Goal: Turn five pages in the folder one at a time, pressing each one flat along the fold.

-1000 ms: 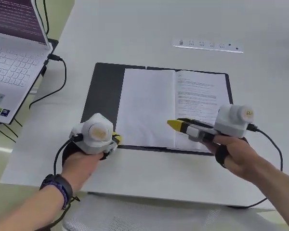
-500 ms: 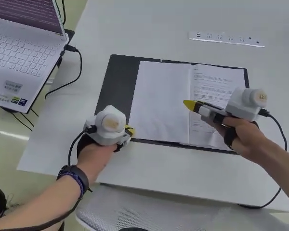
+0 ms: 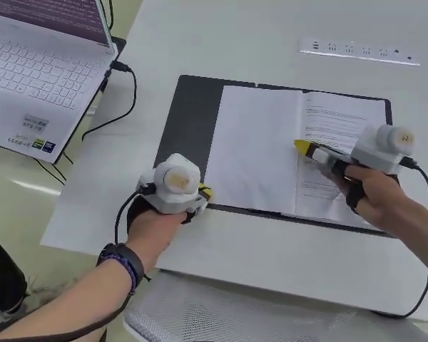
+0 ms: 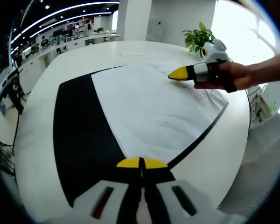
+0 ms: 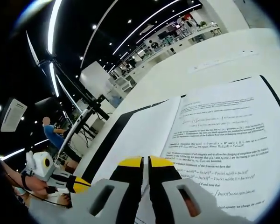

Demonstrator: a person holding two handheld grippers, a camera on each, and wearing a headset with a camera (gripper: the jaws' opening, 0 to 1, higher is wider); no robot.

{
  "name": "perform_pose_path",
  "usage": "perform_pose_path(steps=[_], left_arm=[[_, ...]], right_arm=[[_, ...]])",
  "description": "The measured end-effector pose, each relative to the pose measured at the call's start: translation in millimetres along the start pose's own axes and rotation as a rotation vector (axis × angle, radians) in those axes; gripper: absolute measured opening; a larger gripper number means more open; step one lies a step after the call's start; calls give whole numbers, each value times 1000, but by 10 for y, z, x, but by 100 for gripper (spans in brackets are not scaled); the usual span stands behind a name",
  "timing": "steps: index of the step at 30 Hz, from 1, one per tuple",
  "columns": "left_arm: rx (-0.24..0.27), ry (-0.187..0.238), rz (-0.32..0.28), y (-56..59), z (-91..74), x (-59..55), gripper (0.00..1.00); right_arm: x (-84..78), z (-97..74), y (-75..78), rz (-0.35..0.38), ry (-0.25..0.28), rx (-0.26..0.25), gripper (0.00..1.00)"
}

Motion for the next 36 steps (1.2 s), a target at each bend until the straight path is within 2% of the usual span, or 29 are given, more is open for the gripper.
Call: perform_pose_path(steps=[2, 11, 23, 27, 36], left_arm=[[0, -1, 1, 1, -1, -1, 0], [6, -2, -1, -5, 3, -7, 0], [12, -10, 1, -6, 8, -13, 0], [10, -15, 2, -6, 11, -14, 0], [17, -25, 3, -9, 18, -13, 0]], right_arm=[[-16, 18, 39, 0, -3, -14, 1], [23, 65, 59, -2, 21, -21, 0], [283, 280, 203, 52, 99, -73, 0], [365, 336, 243, 51, 126, -96, 0], [555, 469, 336, 77, 167, -111, 0]])
Point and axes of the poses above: the centre of the closed fingertips' face, and the gripper's own axes: z roughly forward along the fingers, y roughly to its right, x roughly out of its top, the point moved 1 cm from there along -z, roughly backward along the fingers, and after that the axes turned 5 degrees about z, right-handed, at the moved point
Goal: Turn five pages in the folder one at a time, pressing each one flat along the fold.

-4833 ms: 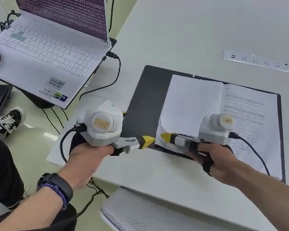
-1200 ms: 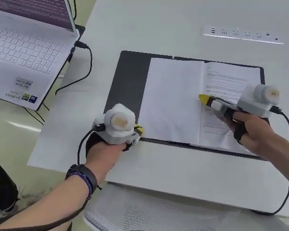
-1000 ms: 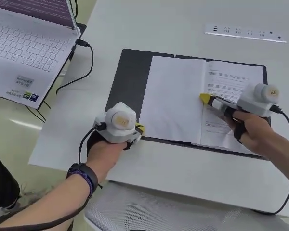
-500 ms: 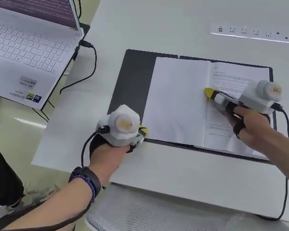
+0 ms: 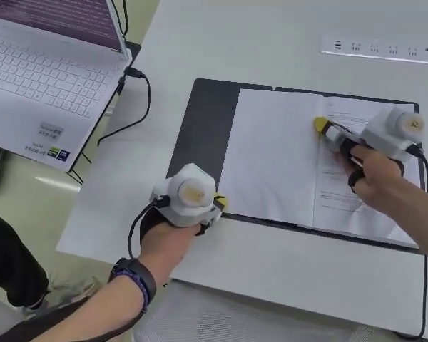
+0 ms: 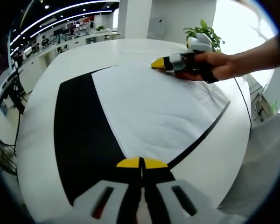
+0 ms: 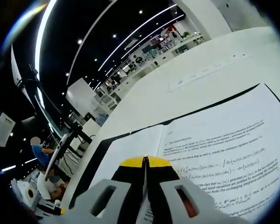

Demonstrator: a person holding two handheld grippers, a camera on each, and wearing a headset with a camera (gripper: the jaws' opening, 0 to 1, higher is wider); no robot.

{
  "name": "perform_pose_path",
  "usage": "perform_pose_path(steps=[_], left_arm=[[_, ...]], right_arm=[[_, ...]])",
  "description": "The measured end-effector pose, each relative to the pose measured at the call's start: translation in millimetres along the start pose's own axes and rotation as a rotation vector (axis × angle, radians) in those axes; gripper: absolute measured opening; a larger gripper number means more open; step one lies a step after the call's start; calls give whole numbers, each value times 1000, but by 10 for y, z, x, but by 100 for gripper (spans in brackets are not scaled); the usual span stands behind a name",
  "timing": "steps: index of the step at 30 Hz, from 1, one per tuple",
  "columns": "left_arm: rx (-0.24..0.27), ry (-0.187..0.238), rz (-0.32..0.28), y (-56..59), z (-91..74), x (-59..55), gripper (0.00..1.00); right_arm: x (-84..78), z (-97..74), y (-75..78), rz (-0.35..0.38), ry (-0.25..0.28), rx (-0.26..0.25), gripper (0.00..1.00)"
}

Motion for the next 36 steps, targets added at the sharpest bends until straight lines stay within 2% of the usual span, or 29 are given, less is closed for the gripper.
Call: perform_pose_path(steps=[8, 12, 17, 22, 27, 31, 32, 36], left_arm=[[-2, -9, 9, 4, 4, 2, 0], [-3, -11, 9, 6, 1, 5, 0], [-2, -12, 5, 3, 4, 4, 0], [-8, -20, 5, -4, 12, 1, 0], [-13, -19, 8, -4, 8, 2, 0], [-10, -25, -1, -3, 4, 4, 0], [-9, -26, 0, -3, 4, 4, 0], [-8, -26, -4, -3, 3, 4, 0]], right_arm=[[154, 146, -35, -16, -3, -22, 0], [244, 213, 5, 18, 27, -33, 0], [322, 272, 35, 16, 53, -38, 0], [382, 335, 67, 22, 55, -39, 0], [385, 388, 152, 10, 39, -27, 0], [262, 303, 66, -67, -11, 15, 0], [251, 319, 97, -77, -17, 20, 0], [184, 238, 45, -74, -25, 35, 0]])
Point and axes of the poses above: the centre of the closed fingertips' face, and the gripper's own axes: z roughly forward along the fingers, y roughly to its right, x roughly out of its top, the point moved 1 cm from there along -z, roughly backward along the fingers, and after that the axes turned 5 degrees about z, right-handed, at the moved point
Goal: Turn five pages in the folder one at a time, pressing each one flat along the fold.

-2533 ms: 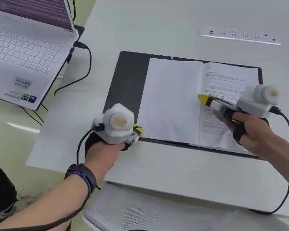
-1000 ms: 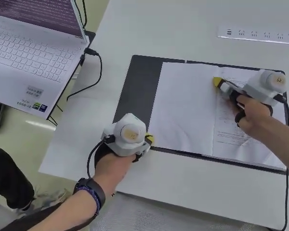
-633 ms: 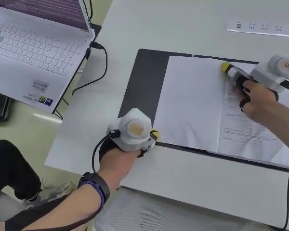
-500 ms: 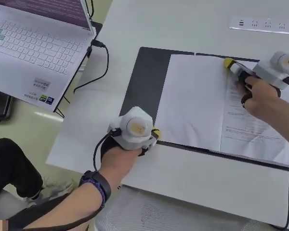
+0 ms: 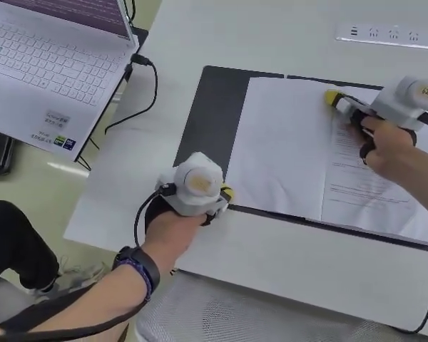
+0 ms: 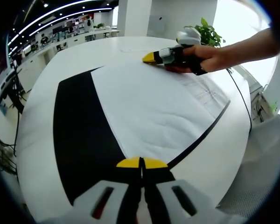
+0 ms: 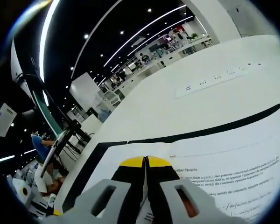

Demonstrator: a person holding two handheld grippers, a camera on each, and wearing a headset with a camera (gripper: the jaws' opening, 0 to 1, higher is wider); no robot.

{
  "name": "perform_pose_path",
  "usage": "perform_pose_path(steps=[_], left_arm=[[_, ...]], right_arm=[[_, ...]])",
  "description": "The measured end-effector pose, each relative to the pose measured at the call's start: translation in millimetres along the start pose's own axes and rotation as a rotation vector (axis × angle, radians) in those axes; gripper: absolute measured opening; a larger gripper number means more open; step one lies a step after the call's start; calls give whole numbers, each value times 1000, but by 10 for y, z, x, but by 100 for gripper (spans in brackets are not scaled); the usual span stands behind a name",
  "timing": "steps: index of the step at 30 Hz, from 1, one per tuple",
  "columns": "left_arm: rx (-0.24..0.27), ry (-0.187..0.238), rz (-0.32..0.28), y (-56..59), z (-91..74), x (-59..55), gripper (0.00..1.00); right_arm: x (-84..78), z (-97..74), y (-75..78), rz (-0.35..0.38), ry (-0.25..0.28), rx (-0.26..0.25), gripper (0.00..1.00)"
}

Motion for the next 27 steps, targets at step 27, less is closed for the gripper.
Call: perform_pose_path(steps=[27], left_arm=[[-4, 10, 0, 8, -6, 7, 0]], right_arm=[[-590, -584, -296, -58, -106, 125, 0]])
Point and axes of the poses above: the centre of the closed fingertips' face, and the gripper's own axes: z roughly forward along the fingers, y roughly to its right, x roughly out of its top, the point moved 1 cm from there along -z, roughly backward along the fingers, and after that the axes turned 5 degrees about z, right-handed, at the moved point
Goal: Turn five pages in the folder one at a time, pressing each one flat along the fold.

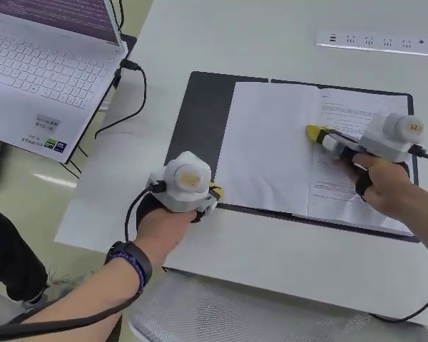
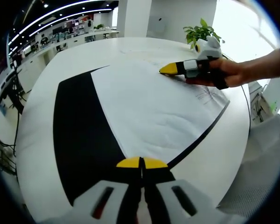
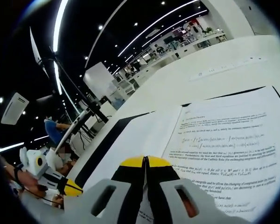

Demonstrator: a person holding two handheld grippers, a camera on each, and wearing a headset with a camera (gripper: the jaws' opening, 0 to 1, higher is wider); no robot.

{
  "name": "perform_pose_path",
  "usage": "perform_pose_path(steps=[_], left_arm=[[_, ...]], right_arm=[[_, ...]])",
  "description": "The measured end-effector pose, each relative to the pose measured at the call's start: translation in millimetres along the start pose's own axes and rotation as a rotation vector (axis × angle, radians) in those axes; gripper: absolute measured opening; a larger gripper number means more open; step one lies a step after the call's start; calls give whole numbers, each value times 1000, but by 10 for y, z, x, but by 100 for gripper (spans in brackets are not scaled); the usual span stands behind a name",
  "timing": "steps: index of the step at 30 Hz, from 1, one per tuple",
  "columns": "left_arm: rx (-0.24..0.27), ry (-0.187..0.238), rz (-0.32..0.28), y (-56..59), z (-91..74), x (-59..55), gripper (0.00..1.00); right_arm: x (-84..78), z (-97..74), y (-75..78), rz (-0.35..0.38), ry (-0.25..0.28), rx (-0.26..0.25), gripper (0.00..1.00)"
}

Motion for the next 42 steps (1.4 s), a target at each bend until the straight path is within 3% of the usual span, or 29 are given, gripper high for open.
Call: perform_pose_path(steps=[7, 12, 42], left_arm=[[-2, 3, 3, 3, -3, -2, 0], [-1, 4, 6, 8, -1, -3, 0], [2, 11, 12, 6, -6, -5, 0]], right_arm=[[-104, -121, -76, 8, -1, 18, 0], [-246, -203, -160, -21, -39, 42, 0], [-940, -712, -533, -30, -135, 122, 0]])
Point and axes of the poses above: the centre of the closed fingertips' face, and the gripper's own axes: z roughly forward along the fingers, y roughly to its right, x roughly out of its top, the point moved 1 cm from there along -z, roughly backward along the fingers, and after that the axes turned 5 degrees about z, right-handed, at the moved point
